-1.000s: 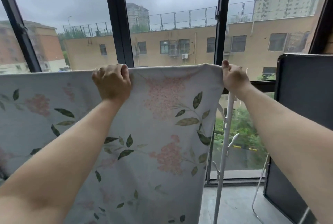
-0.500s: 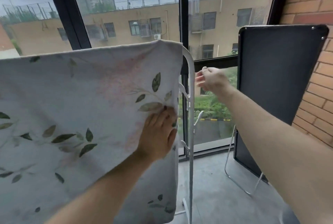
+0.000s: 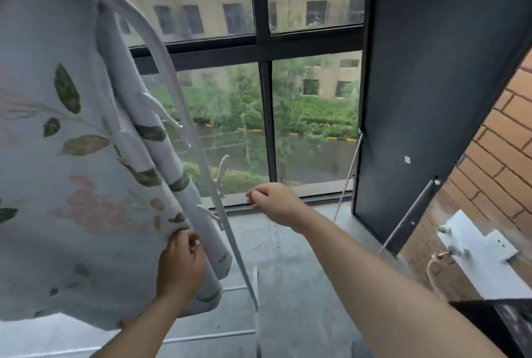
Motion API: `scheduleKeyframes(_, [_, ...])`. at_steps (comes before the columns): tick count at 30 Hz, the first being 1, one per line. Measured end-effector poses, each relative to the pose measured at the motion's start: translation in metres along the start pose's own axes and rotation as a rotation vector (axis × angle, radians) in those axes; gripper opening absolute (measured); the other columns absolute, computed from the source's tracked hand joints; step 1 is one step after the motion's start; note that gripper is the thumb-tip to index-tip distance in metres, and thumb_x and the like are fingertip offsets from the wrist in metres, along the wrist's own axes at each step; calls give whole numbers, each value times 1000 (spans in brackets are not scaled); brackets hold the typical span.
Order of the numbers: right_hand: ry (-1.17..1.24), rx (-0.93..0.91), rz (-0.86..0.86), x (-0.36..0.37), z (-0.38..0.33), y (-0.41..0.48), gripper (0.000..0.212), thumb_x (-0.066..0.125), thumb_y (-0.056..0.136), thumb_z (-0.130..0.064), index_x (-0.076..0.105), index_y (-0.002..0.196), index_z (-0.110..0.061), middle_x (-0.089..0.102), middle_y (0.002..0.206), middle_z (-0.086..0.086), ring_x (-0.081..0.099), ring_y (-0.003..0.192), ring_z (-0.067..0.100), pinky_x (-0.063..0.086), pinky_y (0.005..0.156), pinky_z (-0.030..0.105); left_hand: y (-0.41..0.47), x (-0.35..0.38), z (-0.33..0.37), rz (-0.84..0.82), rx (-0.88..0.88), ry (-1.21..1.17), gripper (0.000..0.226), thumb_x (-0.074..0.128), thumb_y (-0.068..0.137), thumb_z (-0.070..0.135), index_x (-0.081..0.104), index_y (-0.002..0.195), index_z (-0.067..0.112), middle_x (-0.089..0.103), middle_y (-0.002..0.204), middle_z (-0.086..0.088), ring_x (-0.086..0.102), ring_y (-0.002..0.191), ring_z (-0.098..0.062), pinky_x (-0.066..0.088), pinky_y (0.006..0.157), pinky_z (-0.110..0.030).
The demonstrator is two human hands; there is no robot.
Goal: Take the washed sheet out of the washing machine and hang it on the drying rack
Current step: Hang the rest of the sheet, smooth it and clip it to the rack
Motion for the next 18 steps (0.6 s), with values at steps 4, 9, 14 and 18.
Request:
scheduleKeyframes(4, [-32, -28, -158, 12, 8, 33, 33, 41, 100, -18, 69, 117, -12, 68, 119, 4, 63, 109, 22, 50, 90, 34, -18, 10, -12, 5, -328, -43, 21, 61, 92, 29, 54, 76, 18, 60, 74, 0, 56, 68, -20, 47, 62, -37])
scheduleKeyframes(9, [-61, -9, -293, 34, 2, 85, 34, 36, 95, -10, 68, 101, -16, 67, 113, 4, 65, 108, 28, 48, 71, 32, -22, 30, -32, -152, -527, 31, 42, 59, 89, 54, 57, 85, 12, 68, 86, -4, 62, 87, -30, 45, 73, -37])
scheduleKeyframes(14, [-145, -32, -416, 53, -13, 130, 27, 43, 96, -7, 69, 98, -16, 65, 101, 7, 64, 105, 26, 44, 66, 22, -4, 53, -41, -271, -560, 24, 40, 55, 95, 47, 59, 110, 9, 67, 119, -14, 59, 113, -33, 43, 85, -34])
scheduleKeyframes(18, [-299, -97, -556, 70, -21, 168, 30, 49, 96, -7, 71, 117, -10, 69, 111, 5, 63, 102, 23, 53, 77, 25, 13, 66, -39, -237, -580, 35, 43, 51, 98, 40, 60, 125, 7, 60, 135, -12, 52, 127, -30, 42, 95, -35])
Point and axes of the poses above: each hand's wrist, its own y-axis towards the middle knuckle, its own x-axis out of the palm, z = x × y, the point moved 6 cm from there along y, towards the middle knuckle
